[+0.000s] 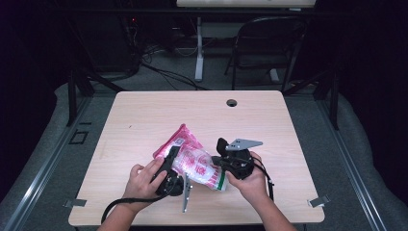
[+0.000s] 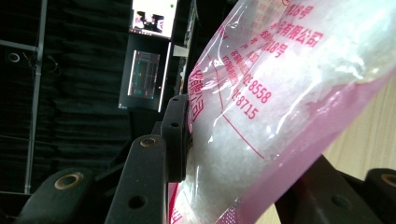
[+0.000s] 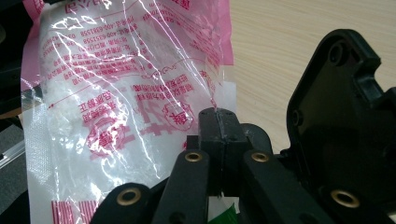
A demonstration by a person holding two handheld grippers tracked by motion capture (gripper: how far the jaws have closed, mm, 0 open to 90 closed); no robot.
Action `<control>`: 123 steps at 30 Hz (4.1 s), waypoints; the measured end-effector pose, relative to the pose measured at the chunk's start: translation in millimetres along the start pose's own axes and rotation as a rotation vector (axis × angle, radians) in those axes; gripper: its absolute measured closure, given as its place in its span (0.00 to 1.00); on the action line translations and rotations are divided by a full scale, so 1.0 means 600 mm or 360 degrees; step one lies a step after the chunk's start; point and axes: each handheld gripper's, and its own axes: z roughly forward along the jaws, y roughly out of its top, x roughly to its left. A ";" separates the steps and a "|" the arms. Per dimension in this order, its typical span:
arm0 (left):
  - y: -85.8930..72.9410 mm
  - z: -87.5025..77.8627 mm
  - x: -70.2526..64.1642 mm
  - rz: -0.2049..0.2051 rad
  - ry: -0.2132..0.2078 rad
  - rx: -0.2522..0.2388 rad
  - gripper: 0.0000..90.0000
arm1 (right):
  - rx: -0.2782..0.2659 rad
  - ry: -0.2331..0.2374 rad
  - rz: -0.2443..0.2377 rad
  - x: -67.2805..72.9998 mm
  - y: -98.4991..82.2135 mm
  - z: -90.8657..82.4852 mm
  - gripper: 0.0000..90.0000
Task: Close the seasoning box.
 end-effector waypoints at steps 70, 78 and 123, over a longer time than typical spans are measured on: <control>-0.036 0.012 -0.049 -0.0470 -0.0366 0.0027 0.79 | -0.0137 0.0032 0.0012 0.007 0.010 -0.018 0.70; -0.038 0.014 -0.053 -0.0500 -0.0411 0.0036 0.79 | -0.0147 0.0026 0.0017 0.005 0.010 -0.020 0.69; -0.076 0.041 -0.055 -0.0946 -0.0813 0.0045 0.81 | -0.0225 0.0018 0.0087 -0.003 0.012 -0.031 0.64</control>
